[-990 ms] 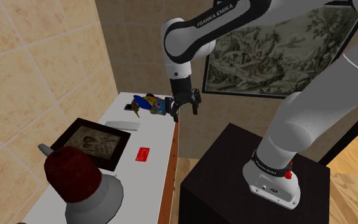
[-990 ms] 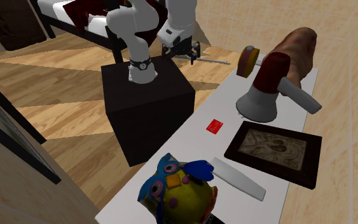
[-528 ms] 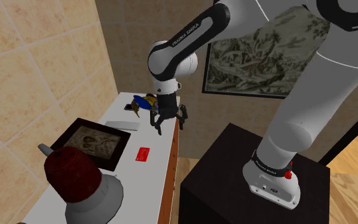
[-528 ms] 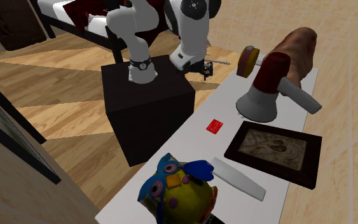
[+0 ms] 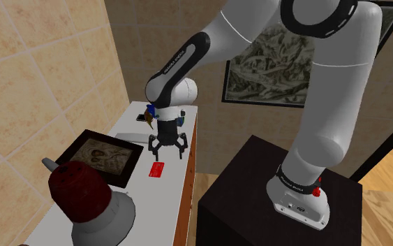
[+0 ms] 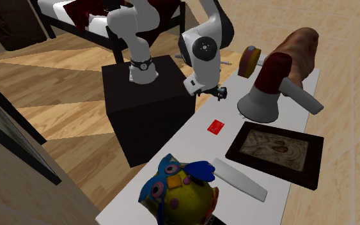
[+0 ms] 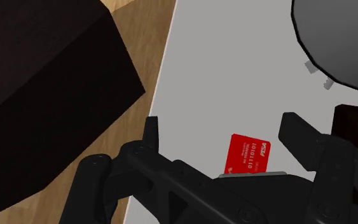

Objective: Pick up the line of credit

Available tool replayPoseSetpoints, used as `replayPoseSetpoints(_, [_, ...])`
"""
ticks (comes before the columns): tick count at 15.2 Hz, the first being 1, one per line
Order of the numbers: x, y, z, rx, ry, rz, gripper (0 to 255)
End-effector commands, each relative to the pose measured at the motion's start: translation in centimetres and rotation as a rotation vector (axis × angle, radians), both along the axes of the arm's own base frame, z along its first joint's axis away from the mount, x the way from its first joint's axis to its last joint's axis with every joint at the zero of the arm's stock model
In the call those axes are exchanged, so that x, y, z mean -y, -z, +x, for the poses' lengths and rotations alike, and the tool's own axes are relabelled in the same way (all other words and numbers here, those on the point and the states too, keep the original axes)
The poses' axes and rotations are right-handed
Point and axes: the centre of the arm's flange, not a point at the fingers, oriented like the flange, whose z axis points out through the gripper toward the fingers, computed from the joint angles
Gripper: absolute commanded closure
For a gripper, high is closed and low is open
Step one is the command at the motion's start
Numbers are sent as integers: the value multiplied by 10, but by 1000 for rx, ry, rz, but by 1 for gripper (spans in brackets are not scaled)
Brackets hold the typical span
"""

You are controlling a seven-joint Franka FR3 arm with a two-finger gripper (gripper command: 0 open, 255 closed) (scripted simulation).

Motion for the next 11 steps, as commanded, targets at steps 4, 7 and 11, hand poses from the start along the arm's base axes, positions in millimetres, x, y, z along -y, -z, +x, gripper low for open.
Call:
replayPoseSetpoints(4, [-13,52,37,-40,143,27,0])
replayPoseSetpoints(7, [-20,83,57,-64,227,43,0])
replayPoseSetpoints(11, [-21,103,59,-66,236,44,0])
